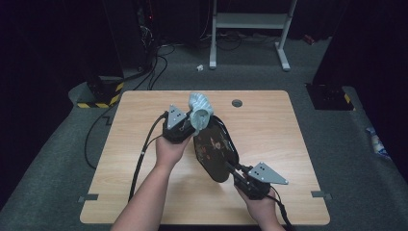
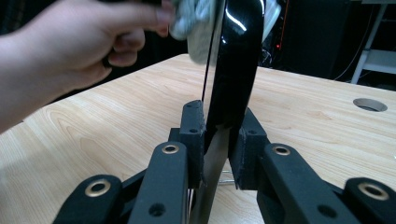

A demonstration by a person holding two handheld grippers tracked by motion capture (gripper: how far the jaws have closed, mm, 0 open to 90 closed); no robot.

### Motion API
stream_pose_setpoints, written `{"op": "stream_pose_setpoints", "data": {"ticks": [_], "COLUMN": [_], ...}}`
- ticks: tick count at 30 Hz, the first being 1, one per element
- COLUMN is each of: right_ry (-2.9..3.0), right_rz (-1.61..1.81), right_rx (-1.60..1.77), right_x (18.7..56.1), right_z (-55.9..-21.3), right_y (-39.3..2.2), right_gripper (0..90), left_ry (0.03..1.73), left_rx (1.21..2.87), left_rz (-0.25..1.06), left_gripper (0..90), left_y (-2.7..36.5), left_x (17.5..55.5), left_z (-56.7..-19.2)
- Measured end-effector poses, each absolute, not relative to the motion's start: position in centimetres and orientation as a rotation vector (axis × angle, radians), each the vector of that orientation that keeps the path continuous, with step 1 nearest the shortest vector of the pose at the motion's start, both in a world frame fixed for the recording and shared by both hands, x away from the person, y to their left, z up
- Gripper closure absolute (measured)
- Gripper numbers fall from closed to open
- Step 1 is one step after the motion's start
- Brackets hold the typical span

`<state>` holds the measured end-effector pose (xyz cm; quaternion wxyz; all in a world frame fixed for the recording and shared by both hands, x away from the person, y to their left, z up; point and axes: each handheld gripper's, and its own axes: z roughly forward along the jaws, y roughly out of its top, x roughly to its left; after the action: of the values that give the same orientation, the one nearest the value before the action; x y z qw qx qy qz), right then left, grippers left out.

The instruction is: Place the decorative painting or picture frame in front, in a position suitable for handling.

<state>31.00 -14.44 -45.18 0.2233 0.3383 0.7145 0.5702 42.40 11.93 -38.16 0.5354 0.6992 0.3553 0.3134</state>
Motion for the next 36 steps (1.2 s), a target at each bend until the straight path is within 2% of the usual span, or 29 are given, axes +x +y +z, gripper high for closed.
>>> {"op": "stream_pose_setpoints", "data": {"ticks": [11, 21, 36], "right_ry": [1.975, 1.976, 1.973], "right_rz": [1.566, 1.574, 1.569], "right_rx": [0.952, 0.963, 0.94], "right_x": [31.1, 31.2, 31.0], "right_z": [-45.3, -45.2, -45.0], "right_y": [-14.6, -14.6, -14.3], "right_gripper": [76.3, 76.6, 76.9], "left_ry": [0.649, 0.529, 0.65], "left_rx": [1.603, 1.655, 1.605], "left_rz": [0.769, 0.801, 0.818], "left_gripper": [70.3, 70.0, 70.1], "left_y": [8.4, 5.3, 8.9], "left_x": [38.7, 36.3, 38.7], "left_z": [-34.0, -34.5, -34.3]}}
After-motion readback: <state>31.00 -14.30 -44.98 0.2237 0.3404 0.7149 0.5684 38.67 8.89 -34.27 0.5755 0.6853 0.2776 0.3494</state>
